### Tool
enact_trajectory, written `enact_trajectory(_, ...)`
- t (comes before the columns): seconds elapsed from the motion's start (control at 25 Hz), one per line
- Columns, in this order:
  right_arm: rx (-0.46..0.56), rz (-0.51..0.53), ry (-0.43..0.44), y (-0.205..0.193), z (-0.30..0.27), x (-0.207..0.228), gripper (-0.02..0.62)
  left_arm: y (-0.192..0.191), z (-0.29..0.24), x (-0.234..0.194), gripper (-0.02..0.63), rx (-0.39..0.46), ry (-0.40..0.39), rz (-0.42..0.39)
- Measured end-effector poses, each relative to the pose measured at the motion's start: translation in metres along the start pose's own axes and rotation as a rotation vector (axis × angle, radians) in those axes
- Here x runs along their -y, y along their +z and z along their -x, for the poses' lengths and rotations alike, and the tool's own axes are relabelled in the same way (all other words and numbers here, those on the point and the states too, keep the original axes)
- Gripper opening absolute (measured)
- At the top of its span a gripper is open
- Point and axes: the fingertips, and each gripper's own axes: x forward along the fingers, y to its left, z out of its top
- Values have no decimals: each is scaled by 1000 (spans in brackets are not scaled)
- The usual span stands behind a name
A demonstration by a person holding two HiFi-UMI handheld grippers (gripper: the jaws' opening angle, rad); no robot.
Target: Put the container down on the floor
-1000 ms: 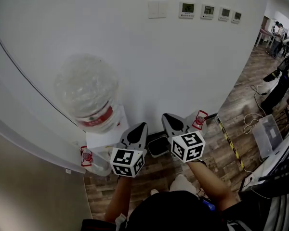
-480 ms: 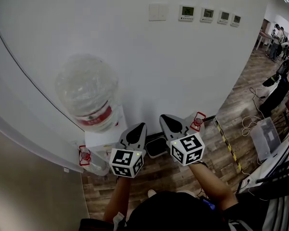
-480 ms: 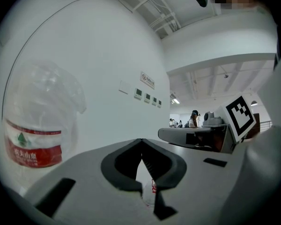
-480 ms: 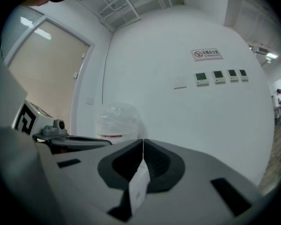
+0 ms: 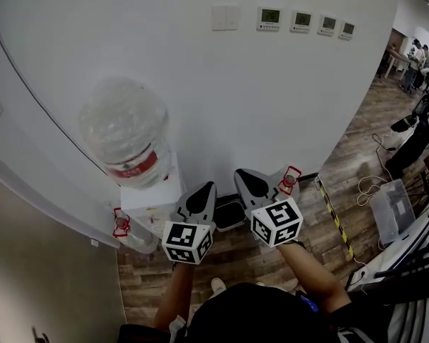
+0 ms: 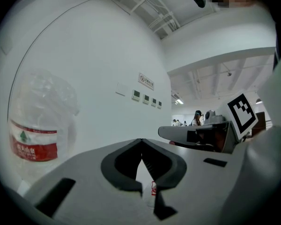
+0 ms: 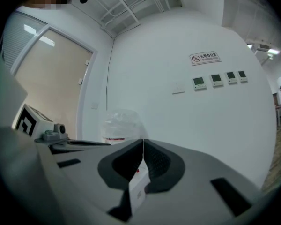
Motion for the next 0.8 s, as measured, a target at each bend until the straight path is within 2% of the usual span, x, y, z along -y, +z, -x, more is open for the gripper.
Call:
enact_trajectory(0.36, -1, 13, 24, 5, 30, 11, 29, 10, 0, 35, 17, 30, 25, -31)
enact_trajectory(0.6, 13, 6, 39, 9, 45, 19, 29, 10, 1, 46, 17, 40, 75, -40)
enact_trajectory(0.8, 20, 22, 32, 11, 51, 24, 28, 13, 2, 54, 17, 46, 88, -52)
